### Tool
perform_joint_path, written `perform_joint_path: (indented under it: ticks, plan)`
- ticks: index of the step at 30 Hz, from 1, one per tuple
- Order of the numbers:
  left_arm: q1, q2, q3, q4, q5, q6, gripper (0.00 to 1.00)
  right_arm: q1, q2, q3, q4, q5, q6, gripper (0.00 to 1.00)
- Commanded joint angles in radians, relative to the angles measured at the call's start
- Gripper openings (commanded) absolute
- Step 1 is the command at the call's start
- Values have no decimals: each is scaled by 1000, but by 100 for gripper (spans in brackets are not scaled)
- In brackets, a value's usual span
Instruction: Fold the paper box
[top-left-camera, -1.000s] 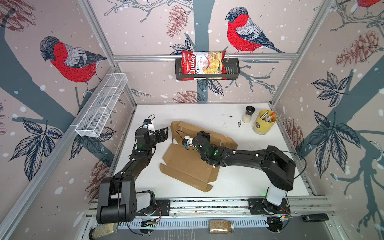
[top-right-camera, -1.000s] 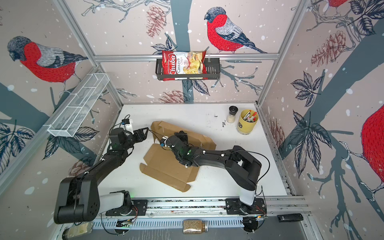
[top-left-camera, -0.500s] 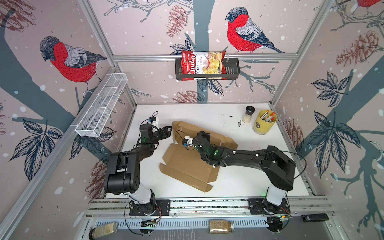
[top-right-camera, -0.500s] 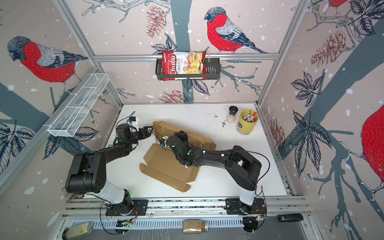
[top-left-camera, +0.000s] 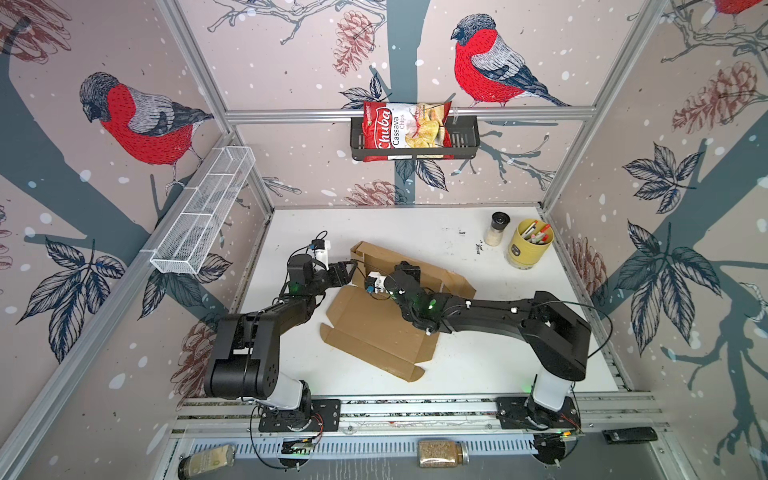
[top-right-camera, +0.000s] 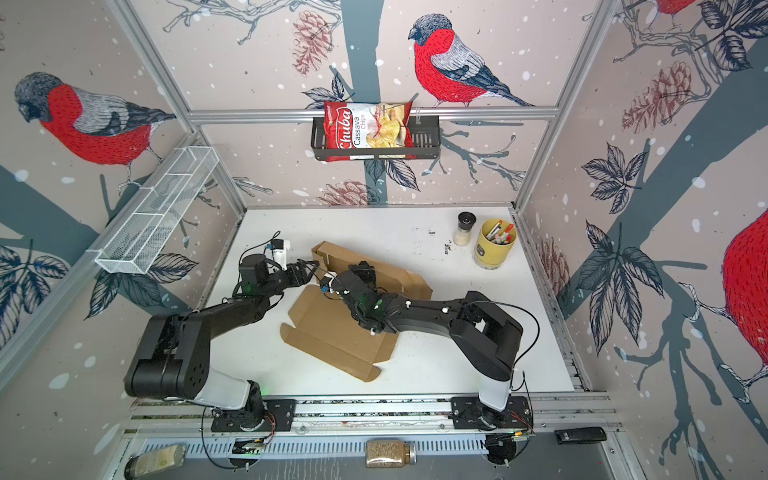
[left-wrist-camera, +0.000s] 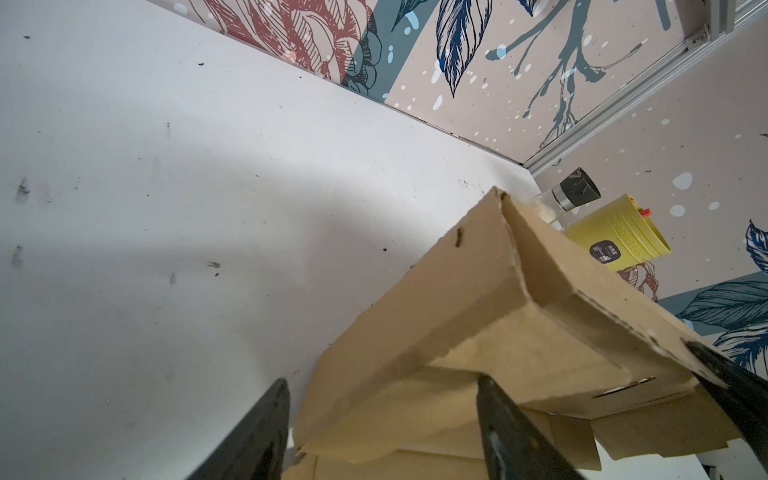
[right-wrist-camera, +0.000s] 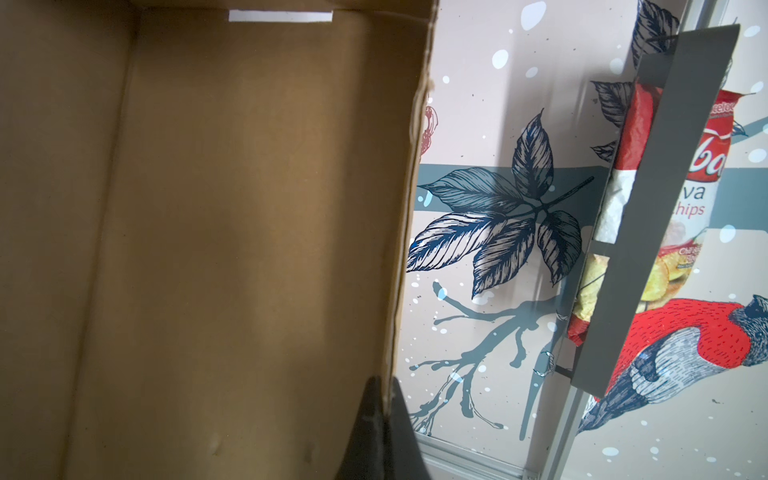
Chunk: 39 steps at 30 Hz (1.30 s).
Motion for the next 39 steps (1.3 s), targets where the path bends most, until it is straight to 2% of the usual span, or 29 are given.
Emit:
perform_joint_path:
  ticks: [1, 11, 25, 28, 34, 39]
  plan:
    - [-4, 7, 3, 0, -14, 33, 70, 2, 4, 10, 17, -14, 10, 0]
    - [-9, 68, 43, 84, -6, 67, 68, 2, 4, 13, 9, -14, 13, 0]
    - [-35, 142, 133, 37, 10, 139, 64, 2, 2, 16, 2, -33, 21, 0]
    - [-38, 145, 126, 72, 31, 144, 64, -4, 0, 21, -12, -40, 28, 0]
    - [-42, 169, 170, 28, 23, 157, 55, -7, 1, 24, -16, -43, 32, 0]
    - [-79, 153, 160, -3, -56, 172, 51, -7, 6, 29, -17, -42, 36, 0]
